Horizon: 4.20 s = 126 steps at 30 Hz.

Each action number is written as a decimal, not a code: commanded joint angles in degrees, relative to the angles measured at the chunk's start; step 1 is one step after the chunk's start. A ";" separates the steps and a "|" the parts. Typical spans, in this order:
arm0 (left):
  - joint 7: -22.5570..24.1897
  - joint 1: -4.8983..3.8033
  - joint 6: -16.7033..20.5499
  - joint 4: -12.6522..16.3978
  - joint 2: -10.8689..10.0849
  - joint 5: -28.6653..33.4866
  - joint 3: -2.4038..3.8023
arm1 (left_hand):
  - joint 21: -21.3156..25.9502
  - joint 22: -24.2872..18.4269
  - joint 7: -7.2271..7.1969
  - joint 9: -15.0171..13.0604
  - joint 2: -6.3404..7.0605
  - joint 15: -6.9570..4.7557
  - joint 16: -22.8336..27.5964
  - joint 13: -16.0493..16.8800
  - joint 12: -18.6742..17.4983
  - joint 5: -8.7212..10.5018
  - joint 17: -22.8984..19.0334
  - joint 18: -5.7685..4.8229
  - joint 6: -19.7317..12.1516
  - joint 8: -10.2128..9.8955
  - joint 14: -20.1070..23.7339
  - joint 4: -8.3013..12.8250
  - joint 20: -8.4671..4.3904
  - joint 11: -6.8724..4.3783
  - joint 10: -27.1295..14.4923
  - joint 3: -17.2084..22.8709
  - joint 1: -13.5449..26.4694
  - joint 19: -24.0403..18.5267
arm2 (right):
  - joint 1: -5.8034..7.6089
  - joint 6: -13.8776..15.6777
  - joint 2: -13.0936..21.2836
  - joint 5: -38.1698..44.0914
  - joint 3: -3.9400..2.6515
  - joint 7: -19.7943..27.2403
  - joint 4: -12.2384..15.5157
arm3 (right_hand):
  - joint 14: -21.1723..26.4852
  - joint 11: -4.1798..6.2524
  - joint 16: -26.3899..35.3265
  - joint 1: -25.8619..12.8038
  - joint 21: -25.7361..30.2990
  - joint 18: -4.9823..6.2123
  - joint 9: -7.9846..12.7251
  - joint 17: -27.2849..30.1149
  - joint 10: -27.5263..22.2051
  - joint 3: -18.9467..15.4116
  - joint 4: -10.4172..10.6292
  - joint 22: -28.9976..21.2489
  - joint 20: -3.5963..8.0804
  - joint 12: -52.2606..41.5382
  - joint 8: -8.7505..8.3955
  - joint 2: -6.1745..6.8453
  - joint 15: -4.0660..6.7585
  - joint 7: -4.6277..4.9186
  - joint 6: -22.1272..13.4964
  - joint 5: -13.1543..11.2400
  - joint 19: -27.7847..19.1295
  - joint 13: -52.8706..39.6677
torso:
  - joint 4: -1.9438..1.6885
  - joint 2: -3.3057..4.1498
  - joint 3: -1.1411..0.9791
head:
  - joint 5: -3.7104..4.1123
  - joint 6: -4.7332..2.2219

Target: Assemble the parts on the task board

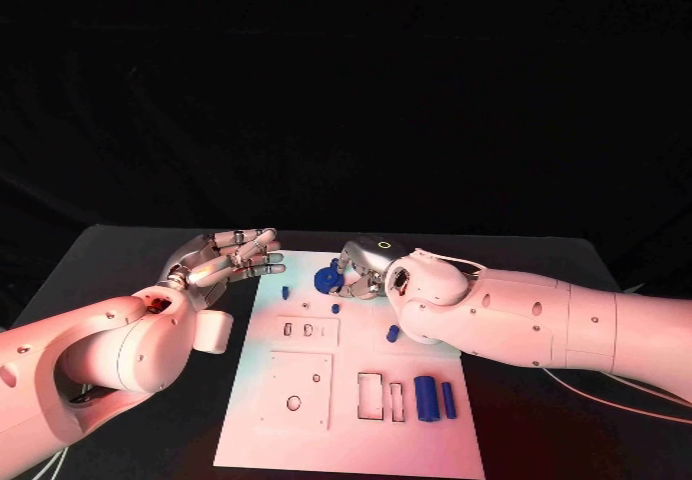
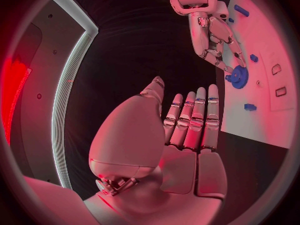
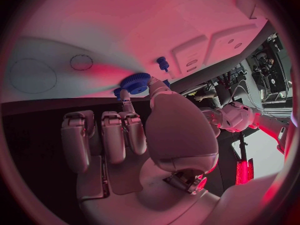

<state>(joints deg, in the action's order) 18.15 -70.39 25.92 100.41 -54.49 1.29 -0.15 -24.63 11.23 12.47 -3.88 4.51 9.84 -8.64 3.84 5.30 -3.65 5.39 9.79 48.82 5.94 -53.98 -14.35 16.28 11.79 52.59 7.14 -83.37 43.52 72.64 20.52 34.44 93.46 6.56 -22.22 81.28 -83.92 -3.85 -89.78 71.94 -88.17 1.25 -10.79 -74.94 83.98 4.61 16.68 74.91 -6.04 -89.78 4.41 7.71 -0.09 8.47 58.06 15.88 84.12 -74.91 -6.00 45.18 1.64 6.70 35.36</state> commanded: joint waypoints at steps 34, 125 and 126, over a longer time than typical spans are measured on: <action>0.14 -0.02 -1.01 -0.58 0.39 0.06 -0.03 | -0.31 0.10 2.39 0.09 -0.18 0.02 0.34 -0.07 -0.36 0.31 -0.02 0.29 -0.18 -0.35 0.30 0.23 0.04 0.35 -0.30 -0.09 -0.15 -0.59 | 1.30 5.78 26.17 -23.39 0.03 24.37 11.41 | -2.79 0.07 5.19 10.47 17.17 3.85 0.10 -3.70 -6.16 3.15 -2.98 -1.64 0.10 12.26 -0.48 2.38 0.39 0.06 0.25 2.97 -8.37 -2.15 | 1.62 -0.70 -0.65 | 0.99 -0.97; -0.33 0.01 -1.02 -1.12 0.47 0.06 -0.10 | -0.43 0.15 2.35 0.05 -0.46 0.00 0.34 -0.03 -0.41 0.28 0.04 0.29 -0.09 -0.41 0.21 0.34 0.06 0.32 -0.20 0.08 -0.32 -0.80 | -3.48 4.08 21.61 -18.86 0.31 21.41 0.90 | -4.74 1.11 2.44 11.45 12.79 2.55 -0.66 -9.65 -1.76 3.77 -3.03 2.94 0.90 8.25 1.54 0.06 1.28 -1.08 2.88 2.28 -3.60 -5.58 | 1.65 -0.56 -0.75 | 0.31 0.50; -0.33 0.01 -1.01 -1.13 0.46 0.06 -0.10 | -0.43 0.15 2.35 0.05 -0.46 0.00 0.34 -0.03 -0.41 0.28 0.04 0.29 -0.09 -0.41 0.21 0.34 0.06 0.32 -0.20 0.08 -0.32 -0.80 | -3.49 4.01 21.57 -18.83 0.31 21.38 0.85 | -4.74 1.13 2.42 11.48 12.75 2.53 -0.67 -9.68 -1.72 3.79 -3.06 2.98 0.92 8.21 1.56 0.03 1.30 -1.10 2.92 2.19 -3.57 -5.63 | 1.62 -0.56 -0.74 | 0.37 0.52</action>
<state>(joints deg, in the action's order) 17.64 -70.35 25.76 99.19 -54.05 1.29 -0.29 -24.84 11.33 12.47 -3.88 4.51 9.84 -8.64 3.84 5.09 -3.65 5.39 9.79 48.82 5.72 -53.98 -14.36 16.27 11.99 52.39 7.13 -83.37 43.11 69.22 25.82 56.10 73.53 6.87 -0.31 82.20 -84.02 -2.79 -87.12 83.25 -75.06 3.98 -11.42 -74.92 81.98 8.16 13.60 74.92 -5.21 -81.35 5.74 8.14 0.63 7.43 60.53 18.26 80.25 -74.91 -4.37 44.63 0.86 7.01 35.86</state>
